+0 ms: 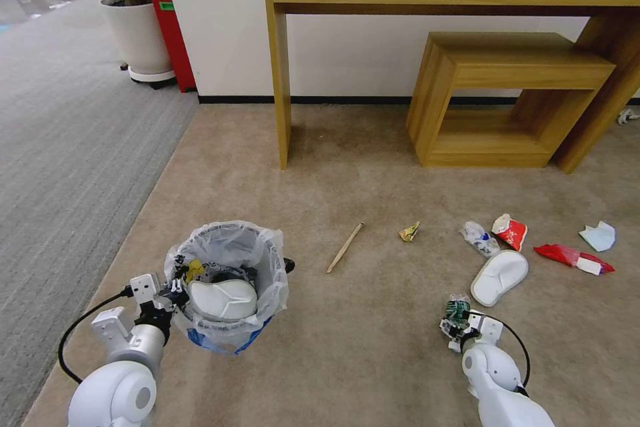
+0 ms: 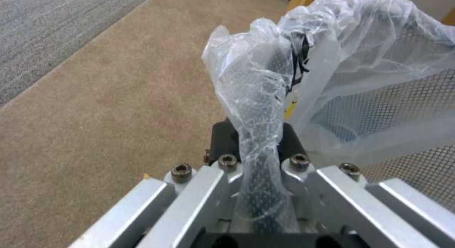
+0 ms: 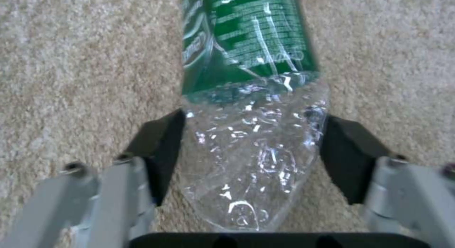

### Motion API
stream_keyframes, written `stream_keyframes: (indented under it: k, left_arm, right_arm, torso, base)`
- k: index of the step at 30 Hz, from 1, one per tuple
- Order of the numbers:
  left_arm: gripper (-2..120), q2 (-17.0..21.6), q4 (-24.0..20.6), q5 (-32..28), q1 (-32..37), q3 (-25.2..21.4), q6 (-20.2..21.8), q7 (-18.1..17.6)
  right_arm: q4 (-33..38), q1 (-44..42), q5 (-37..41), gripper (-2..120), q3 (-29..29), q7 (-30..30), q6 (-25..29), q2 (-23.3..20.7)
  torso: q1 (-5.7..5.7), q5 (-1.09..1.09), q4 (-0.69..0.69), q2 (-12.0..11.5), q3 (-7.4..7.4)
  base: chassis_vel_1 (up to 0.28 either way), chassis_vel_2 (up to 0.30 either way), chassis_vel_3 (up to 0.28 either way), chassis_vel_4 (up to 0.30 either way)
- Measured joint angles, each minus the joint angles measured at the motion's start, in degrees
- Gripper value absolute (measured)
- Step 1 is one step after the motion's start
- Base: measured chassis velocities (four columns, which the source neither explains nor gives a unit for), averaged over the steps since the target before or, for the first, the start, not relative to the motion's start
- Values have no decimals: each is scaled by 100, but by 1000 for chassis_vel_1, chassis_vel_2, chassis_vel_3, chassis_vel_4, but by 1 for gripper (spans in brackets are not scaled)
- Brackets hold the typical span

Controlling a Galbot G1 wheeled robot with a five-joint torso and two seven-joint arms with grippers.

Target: Pick up the trash bin and place the garbage on the floor into it.

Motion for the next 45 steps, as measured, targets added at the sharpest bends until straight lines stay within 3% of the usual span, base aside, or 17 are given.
stream_keyframes:
  k: [1,4,17,33,41,44,45]
  left_arm:
    - [2,0,0,0,0,0,0,0]
    - [2,2,-2,-10,-4,0,-6,0]
    - [2,4,17,-12,-13,7,-23,-2]
    - [2,-36,93,72,-13,56,-42,12]
    - [2,-68,111,129,-5,84,-53,31]
    - [2,-101,107,158,-4,108,-54,35]
    - [2,-101,107,158,-4,108,-54,35]
  right_arm:
    - [0,0,0,66,0,0,0,0]
    - [-44,17,-15,49,-6,-8,48,18]
    - [-59,-26,-76,24,-11,-61,197,35]
    - [718,-642,-1,19,-53,-400,622,-65]
    - [1016,-895,-48,19,-6,-1070,1248,-100]
    - [1256,-1033,-80,18,64,-1800,1733,-129]
    - [1256,-1033,-80,18,64,-1800,1733,-129]
  torso:
    - [0,0,0,0,0]
    - [0,-2,0,0,0]
    - [0,0,0,0,-1]
    - [0,1,0,0,0]
    - [0,0,0,0,0]
    - [0,0,0,0,0]
    - [0,0,0,0,0]
  base:
    - [0,0,0,0]
    - [0,0,0,0]
    - [0,0,0,0]
    - [0,0,0,0]
    - [0,0,0,0]
    - [0,0,0,0]
    - [0,0,0,0]
